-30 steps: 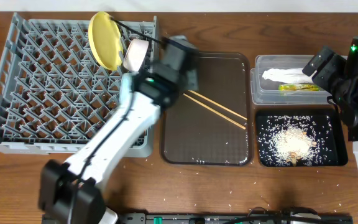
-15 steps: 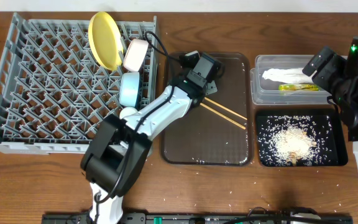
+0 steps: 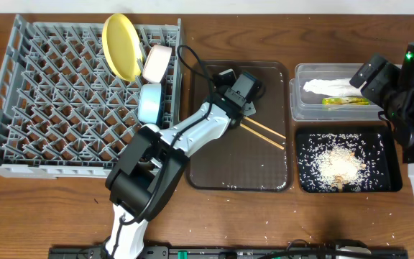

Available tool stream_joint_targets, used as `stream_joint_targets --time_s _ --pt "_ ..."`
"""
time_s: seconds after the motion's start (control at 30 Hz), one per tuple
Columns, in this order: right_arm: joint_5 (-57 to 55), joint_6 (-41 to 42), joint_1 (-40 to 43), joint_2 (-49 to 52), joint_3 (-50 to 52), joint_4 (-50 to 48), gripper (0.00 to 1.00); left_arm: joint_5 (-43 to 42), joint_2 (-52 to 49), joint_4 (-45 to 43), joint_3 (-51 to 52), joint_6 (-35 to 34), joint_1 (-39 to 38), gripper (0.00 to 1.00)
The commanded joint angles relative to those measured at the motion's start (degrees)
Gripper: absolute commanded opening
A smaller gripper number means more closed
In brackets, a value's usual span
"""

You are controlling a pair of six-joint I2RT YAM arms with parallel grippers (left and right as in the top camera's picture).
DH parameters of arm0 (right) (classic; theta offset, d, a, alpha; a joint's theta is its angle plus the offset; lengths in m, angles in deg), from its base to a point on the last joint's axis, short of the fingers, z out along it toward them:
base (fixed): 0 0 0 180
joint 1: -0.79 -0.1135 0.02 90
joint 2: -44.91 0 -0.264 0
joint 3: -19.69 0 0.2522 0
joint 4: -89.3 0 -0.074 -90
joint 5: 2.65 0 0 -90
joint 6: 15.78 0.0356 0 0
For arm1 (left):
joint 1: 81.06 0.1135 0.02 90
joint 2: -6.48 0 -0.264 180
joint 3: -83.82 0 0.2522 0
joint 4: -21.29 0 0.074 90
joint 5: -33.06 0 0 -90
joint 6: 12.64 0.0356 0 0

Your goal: Sort waste into correct bins and load items into the dishwasher

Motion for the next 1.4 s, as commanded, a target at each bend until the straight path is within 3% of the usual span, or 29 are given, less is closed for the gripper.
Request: stream_joint_targets --time_s 0.0,0.67,1.0,1.37 --pt "-0.2 0.6 0.2 0.1 0.0 0.1 0.99 0.3 -1.3 0.2 0.1 -0.5 -0.1 0.44" --pt "-0.2 0.6 0.2 0.1 0.0 0.1 0.99 0.3 -3.6 1.6 0.1 -2.2 -1.1 0.42" --pt "-0.2 0.6 0.2 0.1 0.0 0.1 0.99 1.0 -3.6 2.0 0.1 -2.2 -1.0 0.15" --pt "-0.2 0.6 0.2 0.1 0.0 0.1 0.99 1.2 -3.5 3.0 0.0 -1.2 0.7 0.08"
